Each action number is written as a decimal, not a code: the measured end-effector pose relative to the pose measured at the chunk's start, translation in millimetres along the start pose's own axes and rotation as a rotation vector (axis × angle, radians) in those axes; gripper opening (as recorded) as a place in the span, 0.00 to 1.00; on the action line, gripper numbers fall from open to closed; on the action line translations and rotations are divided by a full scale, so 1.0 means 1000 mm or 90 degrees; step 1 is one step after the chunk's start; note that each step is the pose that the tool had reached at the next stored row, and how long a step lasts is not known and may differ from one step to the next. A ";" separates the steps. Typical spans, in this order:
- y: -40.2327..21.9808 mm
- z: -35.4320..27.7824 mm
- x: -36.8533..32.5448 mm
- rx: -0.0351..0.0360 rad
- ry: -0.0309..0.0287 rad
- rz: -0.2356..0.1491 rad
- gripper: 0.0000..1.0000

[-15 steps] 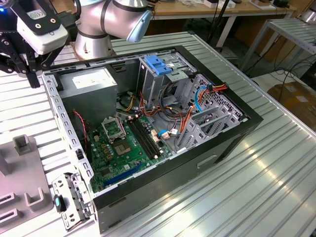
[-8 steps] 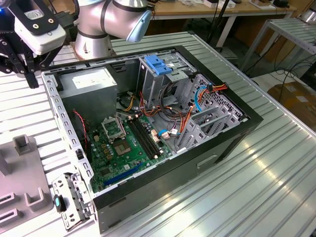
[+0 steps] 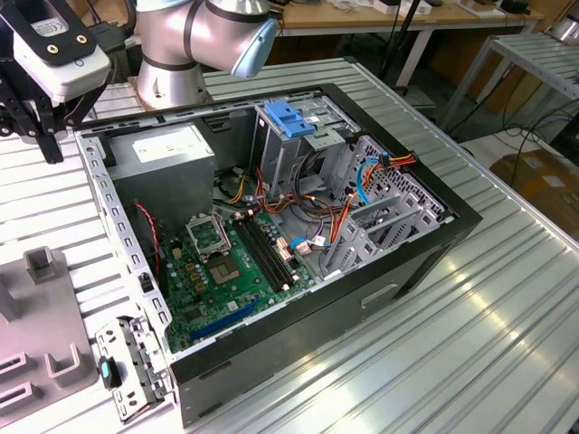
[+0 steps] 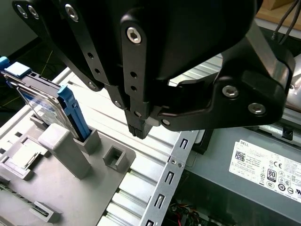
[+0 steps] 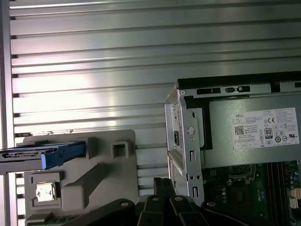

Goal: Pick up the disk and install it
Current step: 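Reach for the disk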

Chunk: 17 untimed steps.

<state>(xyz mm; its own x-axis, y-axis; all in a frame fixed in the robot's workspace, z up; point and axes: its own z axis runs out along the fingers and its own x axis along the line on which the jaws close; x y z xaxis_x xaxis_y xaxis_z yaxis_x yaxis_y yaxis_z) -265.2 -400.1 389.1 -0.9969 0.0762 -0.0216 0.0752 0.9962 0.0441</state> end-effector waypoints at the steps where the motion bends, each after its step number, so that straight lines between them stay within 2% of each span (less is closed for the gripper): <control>1: 0.0000 0.0000 0.0005 0.0000 0.0000 0.000 0.11; 17: -0.0005 -0.0001 0.0053 0.0000 0.0000 0.000 0.11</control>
<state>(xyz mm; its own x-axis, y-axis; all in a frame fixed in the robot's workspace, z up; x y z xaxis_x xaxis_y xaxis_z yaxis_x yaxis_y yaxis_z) -270.5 -400.2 389.0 -0.9969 0.0762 -0.0216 0.0752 0.9962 0.0442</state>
